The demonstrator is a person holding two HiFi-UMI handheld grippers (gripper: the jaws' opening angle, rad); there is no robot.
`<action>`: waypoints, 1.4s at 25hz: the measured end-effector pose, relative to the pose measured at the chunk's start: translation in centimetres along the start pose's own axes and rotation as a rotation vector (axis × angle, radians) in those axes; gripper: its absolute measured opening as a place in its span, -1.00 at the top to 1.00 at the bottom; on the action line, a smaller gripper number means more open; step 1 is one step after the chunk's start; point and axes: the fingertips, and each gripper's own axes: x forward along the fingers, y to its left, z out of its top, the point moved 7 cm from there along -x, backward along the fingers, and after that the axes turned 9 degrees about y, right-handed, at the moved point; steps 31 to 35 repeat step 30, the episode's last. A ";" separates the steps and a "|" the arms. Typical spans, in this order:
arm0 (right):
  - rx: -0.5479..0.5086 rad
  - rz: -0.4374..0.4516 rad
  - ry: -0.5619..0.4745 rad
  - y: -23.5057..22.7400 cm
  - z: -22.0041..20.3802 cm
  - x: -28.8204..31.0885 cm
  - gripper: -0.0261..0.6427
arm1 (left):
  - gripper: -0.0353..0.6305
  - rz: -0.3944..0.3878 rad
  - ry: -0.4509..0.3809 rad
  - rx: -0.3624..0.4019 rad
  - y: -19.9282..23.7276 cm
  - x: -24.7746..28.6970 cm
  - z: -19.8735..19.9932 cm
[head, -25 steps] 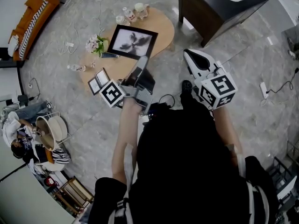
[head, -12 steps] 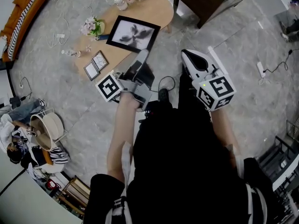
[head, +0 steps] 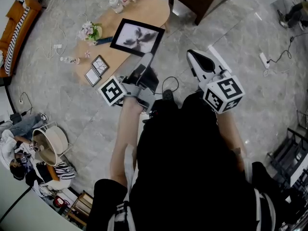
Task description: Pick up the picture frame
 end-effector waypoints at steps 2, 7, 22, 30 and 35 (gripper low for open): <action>-0.001 -0.003 -0.012 0.0 0.4 -0.5 0.89 | 0.67 -0.011 0.000 0.004 -0.4 0.0 -0.3; -0.016 -0.005 -0.031 0.0 1.2 -1.9 0.89 | 0.67 -0.016 0.005 0.008 -1.2 0.1 -1.1; 0.011 -0.023 -0.034 -0.1 0.6 -2.3 0.89 | 0.67 0.005 0.017 -0.008 -0.5 -0.1 -1.3; 0.013 -0.030 -0.028 0.0 0.3 -1.0 0.89 | 0.67 0.003 0.026 -0.010 0.1 -0.1 -0.3; 0.013 -0.030 -0.028 0.0 0.3 -1.0 0.89 | 0.67 0.003 0.026 -0.010 0.1 -0.1 -0.3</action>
